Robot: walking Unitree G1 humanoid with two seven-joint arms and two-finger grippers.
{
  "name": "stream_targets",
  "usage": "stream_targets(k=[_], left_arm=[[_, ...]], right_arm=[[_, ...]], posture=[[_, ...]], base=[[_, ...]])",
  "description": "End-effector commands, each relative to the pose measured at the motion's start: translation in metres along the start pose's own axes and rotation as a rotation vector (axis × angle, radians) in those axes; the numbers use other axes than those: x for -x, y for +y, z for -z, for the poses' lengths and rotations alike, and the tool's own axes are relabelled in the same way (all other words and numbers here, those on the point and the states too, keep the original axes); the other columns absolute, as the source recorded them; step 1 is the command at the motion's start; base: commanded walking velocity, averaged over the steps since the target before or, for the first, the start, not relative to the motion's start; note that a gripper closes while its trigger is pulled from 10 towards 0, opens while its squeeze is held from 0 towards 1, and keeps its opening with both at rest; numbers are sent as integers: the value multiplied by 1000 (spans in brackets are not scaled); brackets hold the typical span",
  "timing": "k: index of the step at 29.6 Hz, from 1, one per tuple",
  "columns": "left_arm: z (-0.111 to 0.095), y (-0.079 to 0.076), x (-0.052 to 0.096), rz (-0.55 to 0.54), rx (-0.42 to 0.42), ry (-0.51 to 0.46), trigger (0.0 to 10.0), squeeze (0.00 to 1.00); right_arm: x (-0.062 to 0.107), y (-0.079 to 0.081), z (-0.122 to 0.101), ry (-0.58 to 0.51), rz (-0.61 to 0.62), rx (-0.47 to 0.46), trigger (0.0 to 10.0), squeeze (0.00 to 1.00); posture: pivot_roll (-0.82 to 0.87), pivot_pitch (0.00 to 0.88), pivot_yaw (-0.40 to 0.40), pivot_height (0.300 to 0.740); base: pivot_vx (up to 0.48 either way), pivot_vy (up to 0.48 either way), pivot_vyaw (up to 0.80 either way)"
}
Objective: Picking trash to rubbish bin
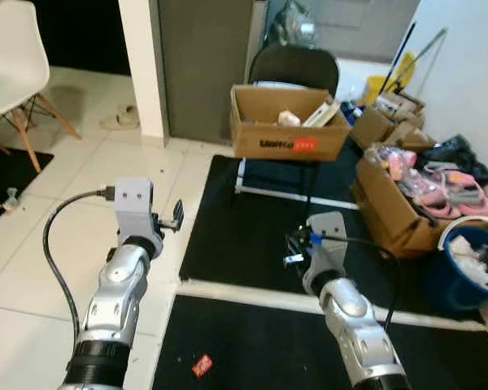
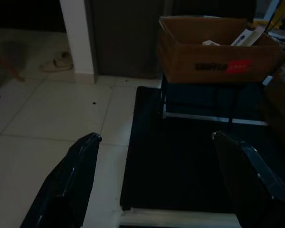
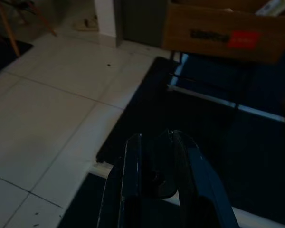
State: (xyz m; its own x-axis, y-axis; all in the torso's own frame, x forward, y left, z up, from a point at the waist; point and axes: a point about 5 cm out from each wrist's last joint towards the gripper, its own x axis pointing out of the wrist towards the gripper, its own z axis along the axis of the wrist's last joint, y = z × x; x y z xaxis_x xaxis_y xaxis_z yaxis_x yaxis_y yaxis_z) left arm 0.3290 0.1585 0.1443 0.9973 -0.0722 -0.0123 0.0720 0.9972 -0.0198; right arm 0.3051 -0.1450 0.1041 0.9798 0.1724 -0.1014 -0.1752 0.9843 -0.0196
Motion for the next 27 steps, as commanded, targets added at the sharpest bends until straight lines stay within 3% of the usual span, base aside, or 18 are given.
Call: stream_targets(k=[1,9,27], left_arm=[[3,-3,1,11,3,15,10000,0],[4,-4,1,15,-5,19,10000,0],[5,-5,3,46,-20,27,10000,0]], right_arm=[[2,-4,2,5,19,-6,10000,0],[1,-8,5,24,57,-7,10000,0],[7,-11,10,28,72,-12,10000,0]], posture=[[-82,100,-29,740],[-80,104,-23,740],[-78,78,-14,740]], base=[[379,0,0],[366,0,-800],[364,0,0]])
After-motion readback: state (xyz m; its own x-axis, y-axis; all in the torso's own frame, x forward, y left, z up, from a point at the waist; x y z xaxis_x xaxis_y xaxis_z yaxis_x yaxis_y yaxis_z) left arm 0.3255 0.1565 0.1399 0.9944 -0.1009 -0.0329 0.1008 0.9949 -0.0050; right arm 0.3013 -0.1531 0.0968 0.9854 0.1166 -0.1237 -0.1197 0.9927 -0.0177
